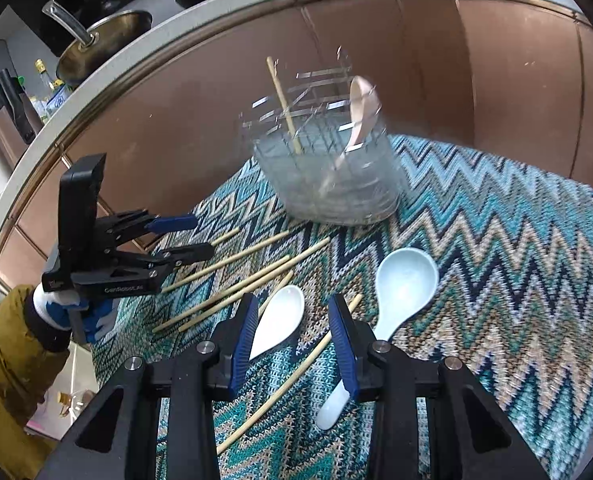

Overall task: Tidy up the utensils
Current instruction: 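Move both tools back toward the remaining chopsticks and white spoons, then grasp a chopstick with the left tool while the right tool grasps a white spoon, then lift the chopstick and white spoon and carry them over the wire basket, then drop the chopstick and white spoon into the basket and open both tools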

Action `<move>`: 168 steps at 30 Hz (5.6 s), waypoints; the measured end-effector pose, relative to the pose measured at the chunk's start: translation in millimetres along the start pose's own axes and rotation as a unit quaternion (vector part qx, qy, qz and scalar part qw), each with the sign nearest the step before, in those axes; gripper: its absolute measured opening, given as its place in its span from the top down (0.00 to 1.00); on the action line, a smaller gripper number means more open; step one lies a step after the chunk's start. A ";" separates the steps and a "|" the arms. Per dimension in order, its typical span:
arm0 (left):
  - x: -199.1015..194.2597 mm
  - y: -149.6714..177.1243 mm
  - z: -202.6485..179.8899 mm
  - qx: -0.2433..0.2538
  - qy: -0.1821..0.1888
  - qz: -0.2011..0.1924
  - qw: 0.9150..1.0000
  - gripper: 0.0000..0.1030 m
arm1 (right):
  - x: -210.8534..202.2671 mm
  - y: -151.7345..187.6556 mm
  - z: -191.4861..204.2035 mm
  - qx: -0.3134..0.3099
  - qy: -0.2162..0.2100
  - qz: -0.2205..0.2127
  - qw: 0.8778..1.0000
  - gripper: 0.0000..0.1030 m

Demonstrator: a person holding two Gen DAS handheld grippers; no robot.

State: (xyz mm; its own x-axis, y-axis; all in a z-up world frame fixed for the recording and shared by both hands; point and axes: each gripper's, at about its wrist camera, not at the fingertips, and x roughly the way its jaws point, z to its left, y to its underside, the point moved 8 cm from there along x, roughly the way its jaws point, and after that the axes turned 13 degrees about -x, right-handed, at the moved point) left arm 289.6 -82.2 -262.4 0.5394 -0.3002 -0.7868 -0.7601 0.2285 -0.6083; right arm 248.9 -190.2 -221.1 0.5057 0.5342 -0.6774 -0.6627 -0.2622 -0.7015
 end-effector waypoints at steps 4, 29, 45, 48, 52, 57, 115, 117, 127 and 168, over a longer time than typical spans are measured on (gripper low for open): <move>12.9 -2.5 -4.3 0.007 0.017 0.023 1.000 0.54 | 13.9 4.5 0.2 -0.003 -0.019 0.017 1.000 0.68; 66.1 -7.9 -20.6 0.065 0.030 0.113 0.991 0.88 | 75.5 10.4 -7.6 -0.003 -0.077 0.077 0.994 0.78; 47.4 -19.7 -33.4 0.049 0.022 0.060 0.997 0.95 | 82.5 4.6 -0.8 -0.019 -0.068 0.083 0.994 0.94; 24.9 -30.5 -26.5 0.024 0.026 0.026 0.999 0.95 | 67.6 -2.7 5.8 -0.031 -0.051 0.069 0.996 0.94; -8.9 -42.6 -15.0 -0.009 0.034 -0.017 0.999 0.95 | 48.8 -14.1 16.0 -0.046 -0.023 0.050 0.997 0.95; -60.4 -60.1 -6.9 -0.046 0.044 -0.082 0.995 0.95 | 12.5 -34.2 24.1 -0.073 0.027 0.020 0.997 0.95; -135.0 -171.1 18.8 -0.189 -0.041 -0.406 0.893 0.63 | -62.5 -145.4 -33.0 -0.100 0.293 -0.202 0.929 0.74; -146.7 -162.2 26.2 -0.180 -0.052 -0.395 0.899 0.63 | -75.0 -139.8 -31.0 -0.094 0.292 -0.200 0.931 0.74; -182.3 -105.3 60.7 -0.140 -0.083 -0.304 0.939 0.63 | -128.4 -102.1 -4.8 -0.090 0.293 -0.180 0.935 0.74; -51.1 -5.5 25.1 -0.087 0.034 -0.026 0.995 0.63 | -85.3 -18.2 -42.7 -0.008 0.215 -0.071 0.974 0.74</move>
State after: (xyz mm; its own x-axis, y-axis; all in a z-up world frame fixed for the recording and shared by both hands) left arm 275.4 -44.9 -221.5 0.5578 -0.3702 -0.7428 -0.7866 0.0497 -0.6155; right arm 241.4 -265.3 -160.0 0.7785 0.1812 -0.6010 -0.5624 -0.2240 -0.7960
